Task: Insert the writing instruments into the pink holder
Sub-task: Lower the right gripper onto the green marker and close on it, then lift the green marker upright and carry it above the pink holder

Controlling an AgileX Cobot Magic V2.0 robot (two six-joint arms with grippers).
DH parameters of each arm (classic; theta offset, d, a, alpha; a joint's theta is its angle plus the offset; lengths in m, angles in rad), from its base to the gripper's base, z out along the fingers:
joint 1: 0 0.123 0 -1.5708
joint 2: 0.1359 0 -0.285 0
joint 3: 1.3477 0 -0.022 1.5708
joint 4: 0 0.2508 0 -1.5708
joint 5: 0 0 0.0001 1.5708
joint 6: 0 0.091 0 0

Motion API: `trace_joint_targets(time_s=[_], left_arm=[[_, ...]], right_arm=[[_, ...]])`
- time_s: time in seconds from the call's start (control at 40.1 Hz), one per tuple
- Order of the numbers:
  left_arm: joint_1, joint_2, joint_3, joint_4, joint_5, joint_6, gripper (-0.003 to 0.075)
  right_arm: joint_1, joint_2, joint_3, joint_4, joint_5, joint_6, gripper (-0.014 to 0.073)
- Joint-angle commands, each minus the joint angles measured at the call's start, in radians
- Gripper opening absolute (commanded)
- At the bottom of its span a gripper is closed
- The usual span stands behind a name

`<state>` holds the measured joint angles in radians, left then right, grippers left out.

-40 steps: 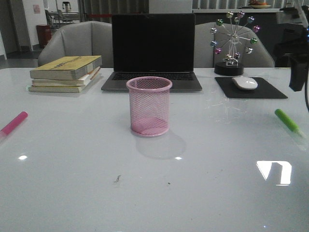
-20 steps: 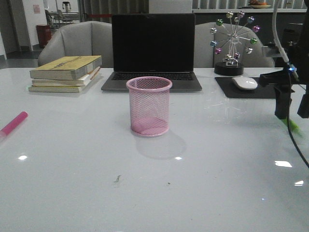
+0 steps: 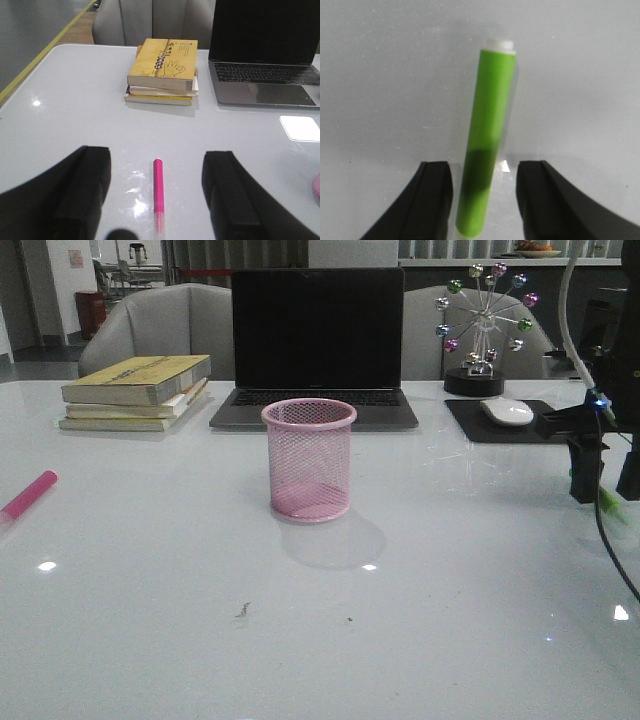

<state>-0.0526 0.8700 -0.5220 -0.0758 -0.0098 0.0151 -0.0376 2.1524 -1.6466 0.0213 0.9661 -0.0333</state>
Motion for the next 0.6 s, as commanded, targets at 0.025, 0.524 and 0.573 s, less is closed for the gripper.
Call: trace_joint_targets(time_s=[0.025, 0.524, 0.573], left_arm=[[-0.005, -0.005, -0.036, -0.006, -0.086, -0.003, 0.0466], [-0.005, -0.005, -0.036, -0.006, -0.086, -0.003, 0.0466], [-0.005, -0.005, -0.036, -0.006, -0.086, -0.003, 0.0466]], right_arm=[[-0.001, -0.058, -0.036, -0.021, -0.023, -0.01, 0.0423], [-0.001, 0.007, -0.036, -0.014, 0.043, -0.01, 0.0419], [-0.001, 0.013, -0.036, -0.01, 0.043, -0.01, 0.039]])
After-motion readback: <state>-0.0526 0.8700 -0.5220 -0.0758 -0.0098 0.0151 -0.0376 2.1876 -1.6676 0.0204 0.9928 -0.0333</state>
